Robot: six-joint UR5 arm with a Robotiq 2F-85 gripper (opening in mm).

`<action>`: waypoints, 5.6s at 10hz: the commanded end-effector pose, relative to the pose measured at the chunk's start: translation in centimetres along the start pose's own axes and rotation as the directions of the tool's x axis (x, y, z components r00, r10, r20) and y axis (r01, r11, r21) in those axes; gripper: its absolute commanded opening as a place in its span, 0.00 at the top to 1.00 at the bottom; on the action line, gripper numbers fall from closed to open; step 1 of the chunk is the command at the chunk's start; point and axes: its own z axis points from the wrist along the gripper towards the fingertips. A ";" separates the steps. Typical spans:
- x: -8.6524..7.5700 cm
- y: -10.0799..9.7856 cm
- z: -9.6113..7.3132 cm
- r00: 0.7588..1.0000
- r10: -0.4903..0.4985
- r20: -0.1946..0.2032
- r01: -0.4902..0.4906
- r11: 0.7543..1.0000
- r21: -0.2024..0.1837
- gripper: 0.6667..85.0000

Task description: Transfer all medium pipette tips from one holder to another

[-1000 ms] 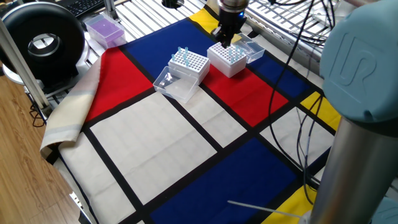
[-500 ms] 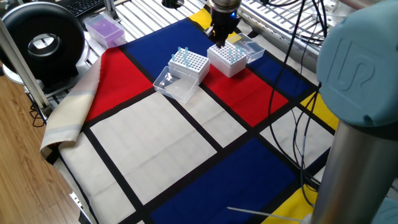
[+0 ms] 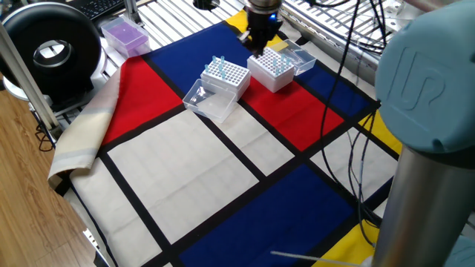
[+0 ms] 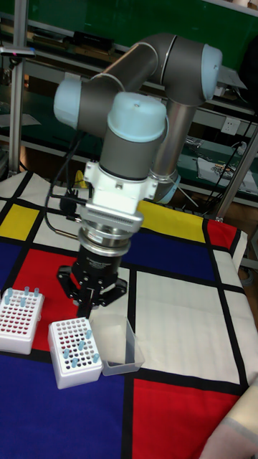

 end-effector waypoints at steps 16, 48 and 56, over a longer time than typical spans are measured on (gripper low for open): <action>-1.2 1.3 3.1 0.997 -0.042 0.062 0.044 0.998 -0.038 0.72; -0.7 2.1 3.3 0.997 -0.019 0.072 0.022 0.999 -0.035 0.72; -0.8 1.9 3.3 0.996 -0.037 0.077 0.040 0.999 -0.036 0.72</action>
